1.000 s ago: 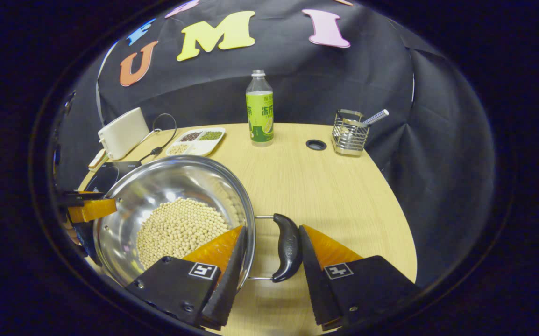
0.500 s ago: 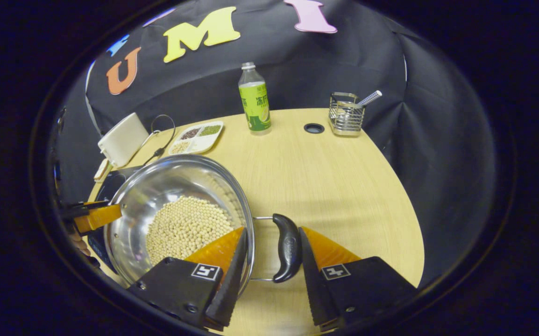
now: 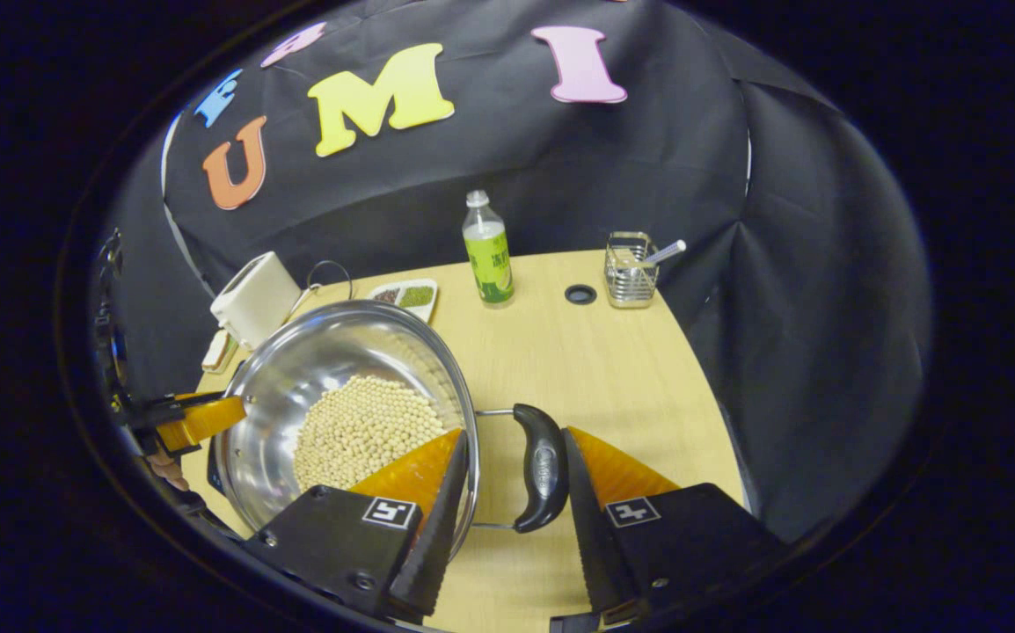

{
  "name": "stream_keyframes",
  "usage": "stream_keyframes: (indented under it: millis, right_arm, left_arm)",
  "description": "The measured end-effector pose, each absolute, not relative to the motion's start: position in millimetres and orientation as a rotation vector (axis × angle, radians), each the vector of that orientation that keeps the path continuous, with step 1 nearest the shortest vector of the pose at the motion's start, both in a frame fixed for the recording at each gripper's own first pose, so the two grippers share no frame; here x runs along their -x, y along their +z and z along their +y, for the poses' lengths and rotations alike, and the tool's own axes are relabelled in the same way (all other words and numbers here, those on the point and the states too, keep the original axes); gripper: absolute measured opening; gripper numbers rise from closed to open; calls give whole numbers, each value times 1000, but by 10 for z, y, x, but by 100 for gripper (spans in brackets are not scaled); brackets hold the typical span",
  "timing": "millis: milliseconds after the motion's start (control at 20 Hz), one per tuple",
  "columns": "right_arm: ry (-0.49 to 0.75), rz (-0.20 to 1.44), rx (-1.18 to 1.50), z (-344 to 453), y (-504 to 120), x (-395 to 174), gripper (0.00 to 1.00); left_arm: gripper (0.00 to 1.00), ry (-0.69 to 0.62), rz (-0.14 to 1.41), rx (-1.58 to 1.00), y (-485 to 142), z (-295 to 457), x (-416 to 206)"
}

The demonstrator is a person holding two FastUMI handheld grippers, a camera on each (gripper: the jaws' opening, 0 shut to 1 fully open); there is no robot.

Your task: First push the handle of the pot to place it horizontally, then grasp the pot with both hands and set it on the induction cooktop.

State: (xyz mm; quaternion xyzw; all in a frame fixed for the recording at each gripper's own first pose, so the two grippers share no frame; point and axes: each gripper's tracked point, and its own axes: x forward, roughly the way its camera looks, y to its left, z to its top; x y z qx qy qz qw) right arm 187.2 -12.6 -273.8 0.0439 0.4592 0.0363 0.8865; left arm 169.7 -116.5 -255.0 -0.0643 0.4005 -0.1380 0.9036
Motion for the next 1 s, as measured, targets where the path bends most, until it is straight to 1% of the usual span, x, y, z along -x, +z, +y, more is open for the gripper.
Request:
stream_keyframes:
  millis: [150,200,450,550,600,650,850,900,1000]
  right_arm:
    - [82,935,-77,-43,-2364,-1944,61]
    - [84,926,-67,-2,-2272,-1970,64]
    - [100,878,-35,309,-1929,-2061,64]
    - [119,880,-39,498,-1896,-2085,64]
    - [128,883,-39,587,-1901,-2099,62]
    - [137,888,-45,681,-1915,-2117,64]
    - [173,906,-48,1109,-1983,-2179,64]
    - [182,913,-48,1221,-2016,-2188,62]
    - [202,925,-45,1439,-2079,-2215,64]
  left_arm:
    - [57,-292,798,135,-2303,-1074,-1751]
    - [57,-294,791,133,-2246,-1041,-1756]
    - [57,-277,761,151,-2063,-727,-1789]
    - [57,-260,755,162,-2040,-559,-1787]
    - [57,-253,753,164,-2040,-446,-1791]
    - [57,-243,755,167,-2050,-351,-1791]
    - [57,-204,768,174,-2155,65,-1791]
    - [57,-193,775,176,-2179,163,-1797]
    - [57,-172,789,184,-2229,369,-1806]
